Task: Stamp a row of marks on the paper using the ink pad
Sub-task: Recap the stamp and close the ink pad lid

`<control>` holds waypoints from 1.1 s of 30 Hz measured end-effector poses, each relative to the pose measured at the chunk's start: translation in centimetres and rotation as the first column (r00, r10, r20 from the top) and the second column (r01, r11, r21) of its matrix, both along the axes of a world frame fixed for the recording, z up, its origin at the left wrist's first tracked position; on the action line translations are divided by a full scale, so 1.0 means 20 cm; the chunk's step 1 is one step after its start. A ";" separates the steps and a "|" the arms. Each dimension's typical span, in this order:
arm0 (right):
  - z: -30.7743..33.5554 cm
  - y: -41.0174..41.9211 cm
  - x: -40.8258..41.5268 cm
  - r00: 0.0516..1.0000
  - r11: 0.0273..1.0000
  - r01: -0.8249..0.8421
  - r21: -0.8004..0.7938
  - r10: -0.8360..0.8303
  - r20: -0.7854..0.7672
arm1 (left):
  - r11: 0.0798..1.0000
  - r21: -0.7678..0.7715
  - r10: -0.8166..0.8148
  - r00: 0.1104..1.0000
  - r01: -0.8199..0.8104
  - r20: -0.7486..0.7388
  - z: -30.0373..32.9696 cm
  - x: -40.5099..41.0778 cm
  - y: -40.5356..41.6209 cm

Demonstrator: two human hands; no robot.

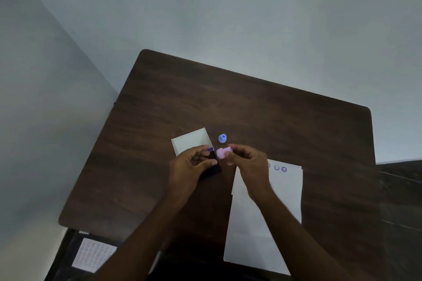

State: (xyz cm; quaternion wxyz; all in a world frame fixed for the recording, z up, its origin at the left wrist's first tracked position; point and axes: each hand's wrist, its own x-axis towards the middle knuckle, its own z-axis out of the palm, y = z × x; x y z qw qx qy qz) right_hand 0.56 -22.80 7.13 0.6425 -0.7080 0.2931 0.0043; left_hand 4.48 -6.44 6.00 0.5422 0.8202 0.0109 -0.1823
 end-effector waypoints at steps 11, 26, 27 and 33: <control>-0.29 -0.15 0.18 0.969 0.882 -0.094 -0.461 -0.026 -0.246 | 0.980 0.195 -0.023 0.998 0.034 -0.062 -0.09 0.10 -0.11; -0.34 -0.14 0.28 0.925 0.747 -0.347 -0.567 0.172 -0.339 | 0.987 0.156 -0.016 0.994 0.033 -0.109 -0.15 0.12 -0.07; -0.33 -0.14 0.27 0.932 0.748 -0.334 -0.573 0.169 -0.321 | 0.987 0.155 -0.011 0.994 0.028 -0.109 -0.15 0.12 -0.06; -0.26 -0.14 0.21 0.955 0.776 -0.276 -0.567 0.159 -0.249 | 0.988 0.149 0.045 0.994 -0.029 -0.103 -0.14 0.13 0.01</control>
